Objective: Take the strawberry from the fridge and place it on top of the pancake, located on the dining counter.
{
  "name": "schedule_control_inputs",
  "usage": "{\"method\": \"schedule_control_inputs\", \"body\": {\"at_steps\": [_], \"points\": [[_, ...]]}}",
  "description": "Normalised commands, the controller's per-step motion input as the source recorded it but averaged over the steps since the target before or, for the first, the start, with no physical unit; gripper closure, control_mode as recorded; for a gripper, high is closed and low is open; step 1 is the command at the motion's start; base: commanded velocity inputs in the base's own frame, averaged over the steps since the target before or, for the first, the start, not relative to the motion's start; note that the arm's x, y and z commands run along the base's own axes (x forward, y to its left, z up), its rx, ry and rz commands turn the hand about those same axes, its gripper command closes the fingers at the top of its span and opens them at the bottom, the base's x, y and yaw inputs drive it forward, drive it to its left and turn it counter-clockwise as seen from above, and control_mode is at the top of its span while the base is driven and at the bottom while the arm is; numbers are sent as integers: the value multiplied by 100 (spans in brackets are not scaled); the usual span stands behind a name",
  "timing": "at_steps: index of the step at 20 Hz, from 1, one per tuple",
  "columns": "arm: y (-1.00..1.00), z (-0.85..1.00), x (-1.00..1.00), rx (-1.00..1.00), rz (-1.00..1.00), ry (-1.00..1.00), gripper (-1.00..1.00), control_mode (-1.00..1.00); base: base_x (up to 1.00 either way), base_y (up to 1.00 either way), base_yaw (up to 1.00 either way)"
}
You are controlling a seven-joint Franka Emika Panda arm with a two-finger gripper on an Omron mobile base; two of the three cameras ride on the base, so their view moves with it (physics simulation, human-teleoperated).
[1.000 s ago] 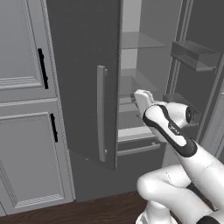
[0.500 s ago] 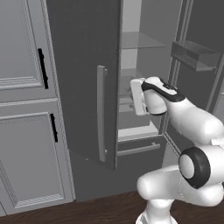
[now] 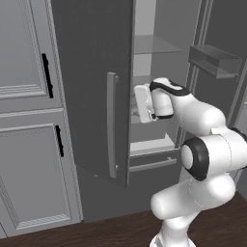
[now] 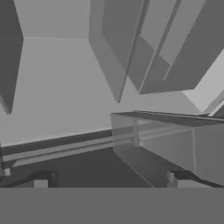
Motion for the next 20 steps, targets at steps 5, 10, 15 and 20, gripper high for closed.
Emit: {"method": "schedule_control_inputs", "body": {"at_steps": [5,10,15,20], "points": [[63,13,-23,0,13,-3,-100,-100,0,0,0],[56,12,-32,2,20,-2,-100,-100,0,0,0],[51,8,-38,4,24,-1,-100,-100,0,0,0],[55,8,-35,4,25,0,-100,-100,0,0,0]]}}
